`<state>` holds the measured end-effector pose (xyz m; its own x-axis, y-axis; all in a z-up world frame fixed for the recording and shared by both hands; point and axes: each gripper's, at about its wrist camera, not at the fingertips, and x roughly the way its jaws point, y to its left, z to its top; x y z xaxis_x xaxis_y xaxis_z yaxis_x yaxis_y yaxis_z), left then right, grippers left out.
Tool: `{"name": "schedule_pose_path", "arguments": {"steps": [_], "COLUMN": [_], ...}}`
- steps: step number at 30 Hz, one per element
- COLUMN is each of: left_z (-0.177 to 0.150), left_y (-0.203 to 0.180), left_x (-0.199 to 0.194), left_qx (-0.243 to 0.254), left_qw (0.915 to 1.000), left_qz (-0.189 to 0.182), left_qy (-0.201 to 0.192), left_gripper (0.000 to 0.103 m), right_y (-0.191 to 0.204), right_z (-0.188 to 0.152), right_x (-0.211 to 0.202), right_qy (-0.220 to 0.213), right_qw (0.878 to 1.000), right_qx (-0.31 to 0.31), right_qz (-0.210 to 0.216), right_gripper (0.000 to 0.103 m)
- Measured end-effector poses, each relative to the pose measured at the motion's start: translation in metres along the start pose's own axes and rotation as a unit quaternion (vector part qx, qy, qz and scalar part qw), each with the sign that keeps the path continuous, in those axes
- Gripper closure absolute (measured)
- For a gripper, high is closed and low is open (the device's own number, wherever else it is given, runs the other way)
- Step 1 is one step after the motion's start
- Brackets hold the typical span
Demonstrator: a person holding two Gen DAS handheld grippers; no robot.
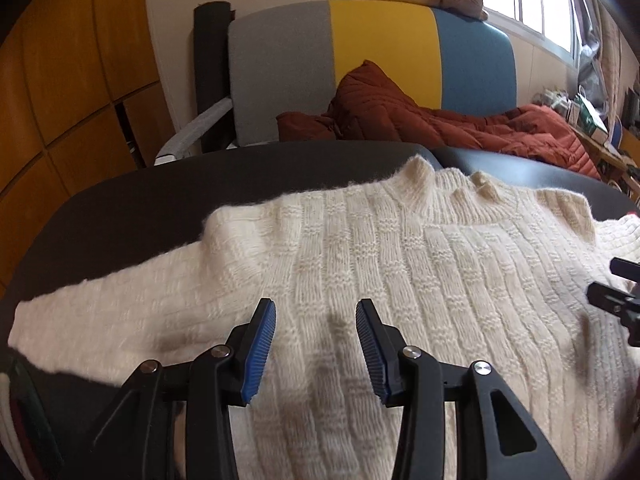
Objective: Fold clothes
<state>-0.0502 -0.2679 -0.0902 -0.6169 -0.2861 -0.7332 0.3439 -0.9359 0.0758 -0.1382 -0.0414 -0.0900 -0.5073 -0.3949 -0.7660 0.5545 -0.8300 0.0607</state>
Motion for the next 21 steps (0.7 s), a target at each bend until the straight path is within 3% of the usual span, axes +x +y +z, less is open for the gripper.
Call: {"name": "schedule_pose_path", "arguments": {"steps": [5,9,21], "left_z": [0.006,0.017,0.068], "left_y": [0.002,0.017,0.031], "left_x": [0.034,0.051,0.102], "left_qx": [-0.004,-0.044,-0.062], "left_qw": [0.9994,0.9984,0.9976], "left_qz": [0.0,-0.006,0.022], "left_qy": [0.034,0.034,0.02], "left_gripper": [0.06,0.049,0.042], "right_y": [-0.008,-0.012,-0.02], "right_z": [0.005,0.015,0.06], "right_x": [0.031,0.043,0.081], "right_qy": [0.022,0.02,0.01], "right_qw": [0.999,0.999,0.999], "right_qx": [0.012,0.017,0.016], "right_qz": [-0.02,-0.026,-0.032], "right_gripper": [0.0,0.0,0.0]}}
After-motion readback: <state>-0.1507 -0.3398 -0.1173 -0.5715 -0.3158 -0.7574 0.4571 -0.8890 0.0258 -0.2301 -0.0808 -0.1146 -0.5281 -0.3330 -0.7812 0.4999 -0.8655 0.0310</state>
